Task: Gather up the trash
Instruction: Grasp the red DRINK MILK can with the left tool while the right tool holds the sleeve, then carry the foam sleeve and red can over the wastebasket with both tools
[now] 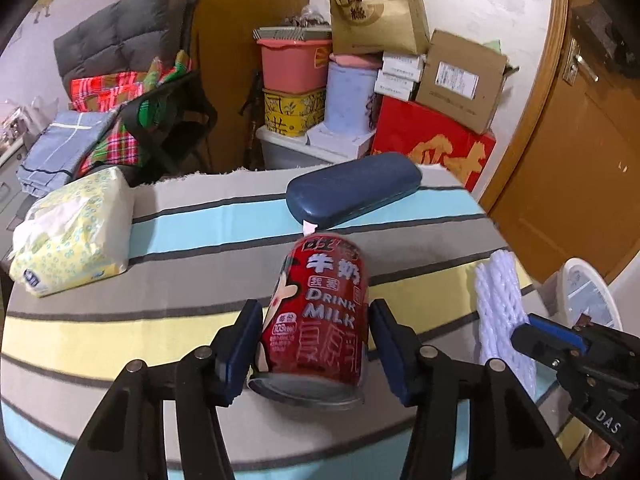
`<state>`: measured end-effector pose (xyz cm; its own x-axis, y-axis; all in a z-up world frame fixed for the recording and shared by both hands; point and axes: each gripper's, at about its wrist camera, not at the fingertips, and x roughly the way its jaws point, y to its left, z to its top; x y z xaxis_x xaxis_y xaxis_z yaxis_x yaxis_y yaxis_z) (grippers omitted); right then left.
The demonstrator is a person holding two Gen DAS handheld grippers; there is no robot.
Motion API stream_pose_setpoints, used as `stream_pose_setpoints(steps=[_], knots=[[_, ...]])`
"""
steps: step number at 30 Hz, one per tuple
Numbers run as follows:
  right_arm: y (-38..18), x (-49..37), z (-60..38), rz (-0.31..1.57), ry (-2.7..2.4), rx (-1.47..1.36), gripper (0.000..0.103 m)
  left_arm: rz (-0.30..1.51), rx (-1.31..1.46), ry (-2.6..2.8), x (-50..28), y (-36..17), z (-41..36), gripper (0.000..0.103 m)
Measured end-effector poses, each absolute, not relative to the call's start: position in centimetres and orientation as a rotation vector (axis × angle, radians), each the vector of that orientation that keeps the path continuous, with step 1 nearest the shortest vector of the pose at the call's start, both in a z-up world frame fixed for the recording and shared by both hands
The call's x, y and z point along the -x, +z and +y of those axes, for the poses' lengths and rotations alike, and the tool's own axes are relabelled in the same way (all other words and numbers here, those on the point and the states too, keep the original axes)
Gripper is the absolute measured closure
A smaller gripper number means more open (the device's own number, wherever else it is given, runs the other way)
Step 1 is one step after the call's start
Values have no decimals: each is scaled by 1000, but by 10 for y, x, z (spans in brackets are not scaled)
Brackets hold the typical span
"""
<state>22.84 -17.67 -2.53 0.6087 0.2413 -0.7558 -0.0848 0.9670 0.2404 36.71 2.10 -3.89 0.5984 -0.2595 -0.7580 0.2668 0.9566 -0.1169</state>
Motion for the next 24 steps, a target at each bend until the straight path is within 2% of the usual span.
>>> stream_pose_setpoints(steps=[24], knots=[[12,-168,-192,777,166,-215,89,764,-13,-373,-239,21,-13,51]])
